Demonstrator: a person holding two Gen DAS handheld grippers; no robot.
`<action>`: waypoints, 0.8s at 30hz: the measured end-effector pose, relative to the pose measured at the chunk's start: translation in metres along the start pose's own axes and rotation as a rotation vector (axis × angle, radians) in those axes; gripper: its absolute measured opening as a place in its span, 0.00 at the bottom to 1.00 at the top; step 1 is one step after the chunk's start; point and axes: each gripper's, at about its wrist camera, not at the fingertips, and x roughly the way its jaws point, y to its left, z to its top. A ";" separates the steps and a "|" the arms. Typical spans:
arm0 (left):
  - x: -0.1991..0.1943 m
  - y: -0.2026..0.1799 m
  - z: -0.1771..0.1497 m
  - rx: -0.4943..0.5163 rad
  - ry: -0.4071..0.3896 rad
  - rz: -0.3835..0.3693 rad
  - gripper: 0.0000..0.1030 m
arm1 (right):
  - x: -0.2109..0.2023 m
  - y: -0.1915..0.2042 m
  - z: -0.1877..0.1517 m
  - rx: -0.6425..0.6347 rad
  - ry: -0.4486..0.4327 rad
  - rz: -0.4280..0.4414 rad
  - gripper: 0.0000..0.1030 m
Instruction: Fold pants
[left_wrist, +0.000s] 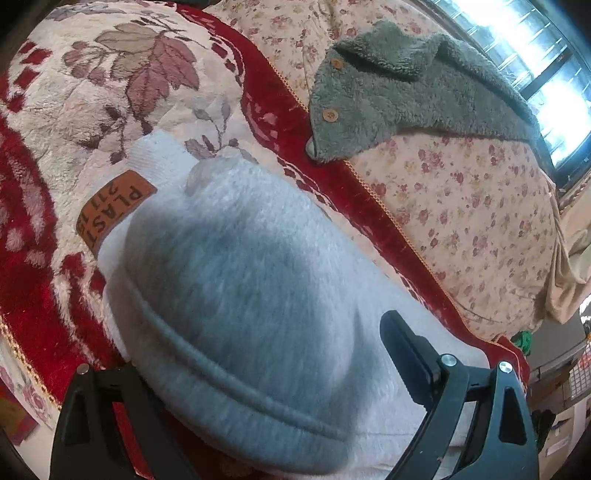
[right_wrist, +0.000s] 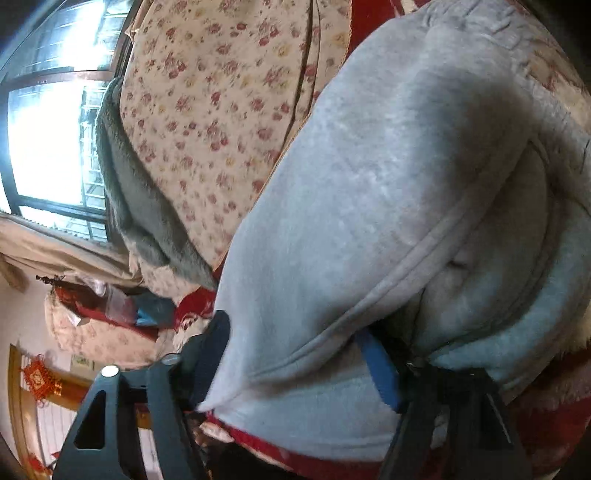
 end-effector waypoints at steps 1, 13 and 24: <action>0.002 0.000 0.001 -0.003 0.009 0.007 0.91 | 0.000 -0.002 0.002 -0.008 -0.012 -0.027 0.23; -0.042 -0.041 0.069 0.084 -0.083 -0.082 0.15 | -0.077 0.101 0.023 -0.257 -0.130 0.177 0.11; -0.022 -0.025 0.054 0.064 -0.017 -0.087 0.14 | -0.066 0.081 -0.022 -0.312 0.081 0.036 0.19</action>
